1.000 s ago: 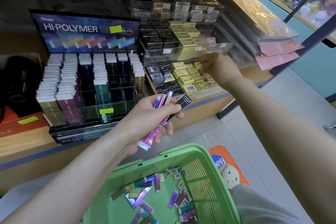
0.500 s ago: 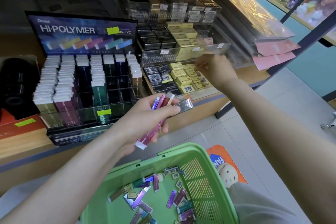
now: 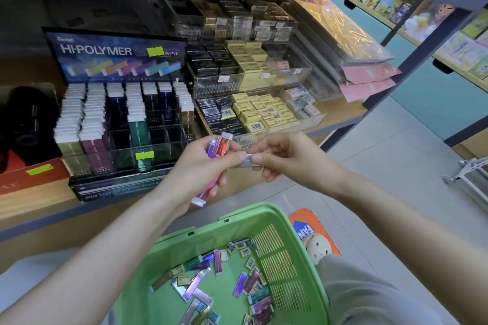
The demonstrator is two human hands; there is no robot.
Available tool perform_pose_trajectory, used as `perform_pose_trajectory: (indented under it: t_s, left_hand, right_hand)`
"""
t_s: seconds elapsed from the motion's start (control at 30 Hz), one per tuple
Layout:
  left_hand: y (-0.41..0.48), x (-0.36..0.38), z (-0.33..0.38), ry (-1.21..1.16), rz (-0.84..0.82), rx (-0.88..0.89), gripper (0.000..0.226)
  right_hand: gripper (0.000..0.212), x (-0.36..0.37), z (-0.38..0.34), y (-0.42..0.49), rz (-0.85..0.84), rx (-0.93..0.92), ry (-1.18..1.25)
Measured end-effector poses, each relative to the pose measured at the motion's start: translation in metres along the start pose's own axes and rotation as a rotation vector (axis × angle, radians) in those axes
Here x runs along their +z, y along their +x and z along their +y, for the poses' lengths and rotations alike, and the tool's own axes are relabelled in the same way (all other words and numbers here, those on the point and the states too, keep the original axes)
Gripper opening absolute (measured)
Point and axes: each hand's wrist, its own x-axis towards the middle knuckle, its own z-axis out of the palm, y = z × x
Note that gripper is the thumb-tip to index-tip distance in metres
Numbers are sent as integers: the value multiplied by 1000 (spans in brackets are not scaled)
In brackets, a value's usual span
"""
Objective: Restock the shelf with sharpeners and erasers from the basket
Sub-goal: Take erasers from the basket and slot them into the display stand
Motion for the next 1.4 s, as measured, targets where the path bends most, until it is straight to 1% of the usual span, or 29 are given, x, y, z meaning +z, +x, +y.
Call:
perform_pose_trajectory:
  t_s: [0.1, 0.17, 0.23, 0.3, 0.4, 0.47, 0.53, 0.6, 0.67, 0.77, 0.83, 0.87, 0.97, 1.03, 1.13, 1.23, 1.3, 1.4]
  left_hand:
    - [-6, -2, -2, -19, 44, 13, 12]
    - [-10, -3, -2, -33, 71, 34, 13]
    - [-15, -5, -2, -51, 88, 53, 14]
    - [-21, -7, -2, -63, 81, 62, 14]
    - [-30, -9, -2, -89, 25, 67, 13]
    - [-36, -13, -2, -105, -16, 40, 21]
    - [-43, -19, -2, -101, -46, -21, 30]
    - [-49, -27, 0, -150, -43, -84, 32]
    - [-52, -36, 0, -247, -24, -133, 29]
    - [-52, -54, 0, -409, 45, -175, 25]
    - [-51, -67, -1, -510, 86, -212, 28]
    - [-51, -73, -1, -533, 90, -223, 25]
    - [-57, -86, -1, -535, 74, -240, 10]
    - [-62, -92, 0, -519, 60, -240, 8]
    - [-72, -100, 7, -481, 30, -224, 9]
    - [-75, -107, 9, -501, 45, -180, 27]
    - [-74, -111, 11, -493, 60, -150, 26]
    - [-70, -117, 17, -510, 59, -117, 22]
  right_hand:
    - [7, -3, 0, -7, 95, 33, 112]
    - [6, -1, -1, -12, 90, 32, 128]
    - [3, 5, -3, -18, 45, 24, 109]
    - [7, 14, -6, -22, 16, 21, 91]
    - [14, 28, -11, -25, 6, 7, -13]
    - [19, 35, -16, -24, 6, -21, -78]
    - [17, 39, -23, -22, 42, -46, -100]
    - [15, 40, -32, -18, 99, -43, -39]
    - [15, 41, -41, -11, 177, -65, 35]
    - [21, 41, -55, 5, 291, -143, -14]
    - [16, 43, -63, 17, 344, -166, -19]
    - [14, 45, -65, 24, 372, -171, -36]
    - [10, 48, -68, 42, 404, -192, -177]
    - [7, 50, -68, 50, 405, -209, -256]
    - [12, 53, -71, 57, 428, -244, -263]
    - [16, 56, -75, 64, 446, -282, -225]
    - [12, 59, -78, 72, 445, -310, -206]
    - [4, 65, -82, 88, 426, -351, -310]
